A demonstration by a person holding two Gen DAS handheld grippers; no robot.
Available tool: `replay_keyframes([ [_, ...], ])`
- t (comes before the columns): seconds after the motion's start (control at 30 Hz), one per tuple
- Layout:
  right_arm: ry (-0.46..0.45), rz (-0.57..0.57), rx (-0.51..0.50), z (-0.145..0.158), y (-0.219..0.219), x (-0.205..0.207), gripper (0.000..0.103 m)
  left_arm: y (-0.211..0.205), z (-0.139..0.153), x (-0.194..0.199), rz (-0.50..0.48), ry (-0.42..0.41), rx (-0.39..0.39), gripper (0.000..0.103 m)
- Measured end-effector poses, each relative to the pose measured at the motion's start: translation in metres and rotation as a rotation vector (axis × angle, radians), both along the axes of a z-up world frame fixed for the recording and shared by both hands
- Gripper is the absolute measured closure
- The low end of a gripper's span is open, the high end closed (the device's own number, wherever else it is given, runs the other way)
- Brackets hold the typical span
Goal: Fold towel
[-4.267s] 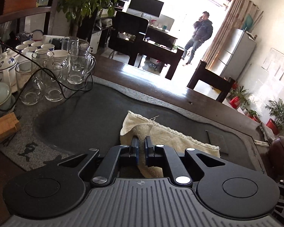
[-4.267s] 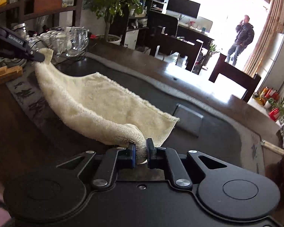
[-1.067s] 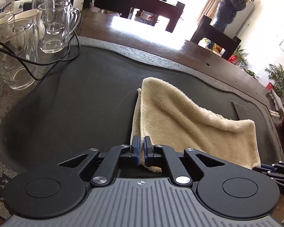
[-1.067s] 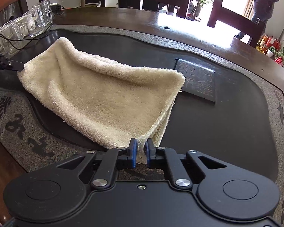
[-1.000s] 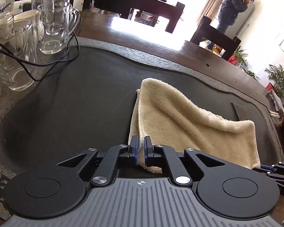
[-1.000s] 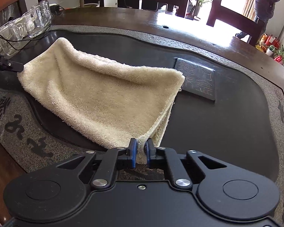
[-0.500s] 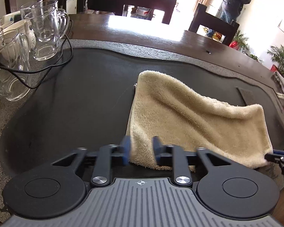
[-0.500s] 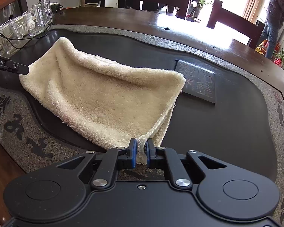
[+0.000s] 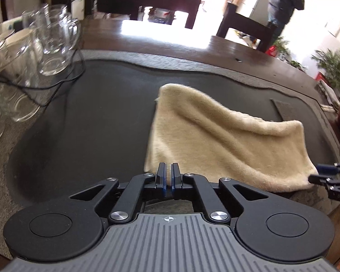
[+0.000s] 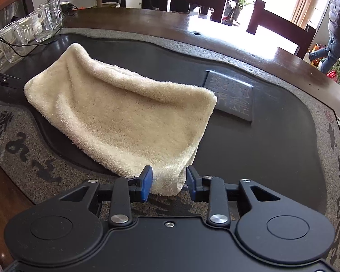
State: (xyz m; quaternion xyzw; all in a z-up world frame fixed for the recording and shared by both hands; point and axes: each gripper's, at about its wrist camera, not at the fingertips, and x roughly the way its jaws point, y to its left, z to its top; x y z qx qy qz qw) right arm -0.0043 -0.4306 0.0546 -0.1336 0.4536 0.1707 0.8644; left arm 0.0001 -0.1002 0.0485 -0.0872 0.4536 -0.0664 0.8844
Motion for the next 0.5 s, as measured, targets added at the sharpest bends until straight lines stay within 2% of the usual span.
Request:
replay_keyframes([
  [0.17,-0.039,0.025,-0.001,0.010,0.007,0.007,0.054,-0.033,0.003,0.007,-0.099,-0.026,-0.003,0.079],
  [0.3,-0.064,0.056,0.010,0.015,0.018,0.018,0.054,-0.058,-0.006,0.015,-0.170,-0.027,0.056,0.077],
  [0.5,-0.107,0.117,0.037,0.025,0.042,0.041,0.053,-0.065,-0.025,0.020,-0.212,0.013,0.118,0.075],
])
